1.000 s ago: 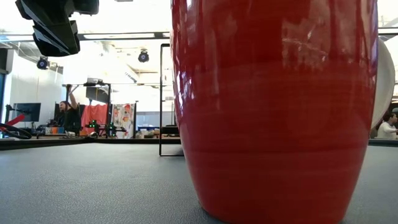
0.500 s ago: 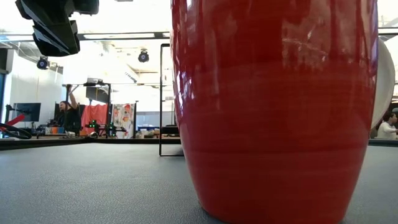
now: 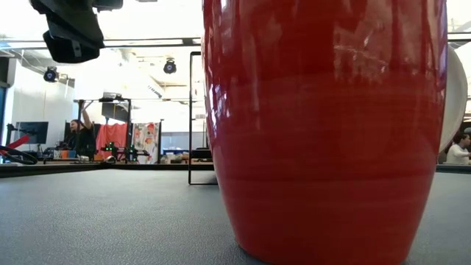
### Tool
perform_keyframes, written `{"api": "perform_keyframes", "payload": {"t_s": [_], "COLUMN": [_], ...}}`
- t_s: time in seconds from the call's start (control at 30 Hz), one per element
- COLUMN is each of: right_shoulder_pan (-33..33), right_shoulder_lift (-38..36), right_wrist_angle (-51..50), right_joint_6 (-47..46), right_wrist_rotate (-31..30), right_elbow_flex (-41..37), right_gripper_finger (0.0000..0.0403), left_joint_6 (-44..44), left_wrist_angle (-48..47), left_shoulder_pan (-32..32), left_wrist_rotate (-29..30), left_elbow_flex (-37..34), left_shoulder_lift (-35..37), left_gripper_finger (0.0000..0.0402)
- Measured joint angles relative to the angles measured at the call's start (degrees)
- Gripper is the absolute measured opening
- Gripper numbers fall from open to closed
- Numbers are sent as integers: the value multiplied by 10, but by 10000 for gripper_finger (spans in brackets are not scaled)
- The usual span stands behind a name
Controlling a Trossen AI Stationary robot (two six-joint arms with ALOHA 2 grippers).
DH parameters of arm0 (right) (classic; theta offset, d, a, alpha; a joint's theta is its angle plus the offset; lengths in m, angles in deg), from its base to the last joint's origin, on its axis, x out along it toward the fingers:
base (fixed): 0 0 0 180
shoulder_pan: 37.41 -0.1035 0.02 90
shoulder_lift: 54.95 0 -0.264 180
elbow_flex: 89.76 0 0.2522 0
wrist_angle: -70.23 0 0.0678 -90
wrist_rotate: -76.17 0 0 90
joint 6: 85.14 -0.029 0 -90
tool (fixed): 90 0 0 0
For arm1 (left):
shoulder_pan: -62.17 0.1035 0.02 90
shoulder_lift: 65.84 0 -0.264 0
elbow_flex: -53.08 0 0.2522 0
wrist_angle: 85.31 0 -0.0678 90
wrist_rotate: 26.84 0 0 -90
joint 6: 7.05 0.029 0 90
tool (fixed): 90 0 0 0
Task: Place coffee mugs
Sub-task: Put the red mug on the shelf
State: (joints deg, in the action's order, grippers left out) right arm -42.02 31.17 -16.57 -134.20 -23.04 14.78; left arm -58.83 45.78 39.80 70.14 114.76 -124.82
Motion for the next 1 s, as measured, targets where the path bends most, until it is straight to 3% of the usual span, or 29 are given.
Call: {"api": "perform_keyframes", "payload": {"t_s": [0.3, 0.57, 1.0], "right_shoulder_pan": [-70, -130, -210], "right_shoulder_lift": [2, 2, 2], "right_wrist_angle": [0, 0, 0], "right_joint_6": [-62, -109, -155], "right_wrist_rotate": [0, -9, -14], "right_elbow_flex": [0, 0, 0], "right_gripper_finger": [70, 73, 75], "left_joint_6": [-36, -47, -49], "left_wrist_angle": [15, 166, 110], "left_shoulder_pan": [-21, -55, -73], "left_wrist_rotate": [0, 0, 4], "left_elbow_flex": [0, 3, 163], "left_shoulder_lift": [-6, -87, -283], "left_gripper_finger": [29, 29, 29]}}
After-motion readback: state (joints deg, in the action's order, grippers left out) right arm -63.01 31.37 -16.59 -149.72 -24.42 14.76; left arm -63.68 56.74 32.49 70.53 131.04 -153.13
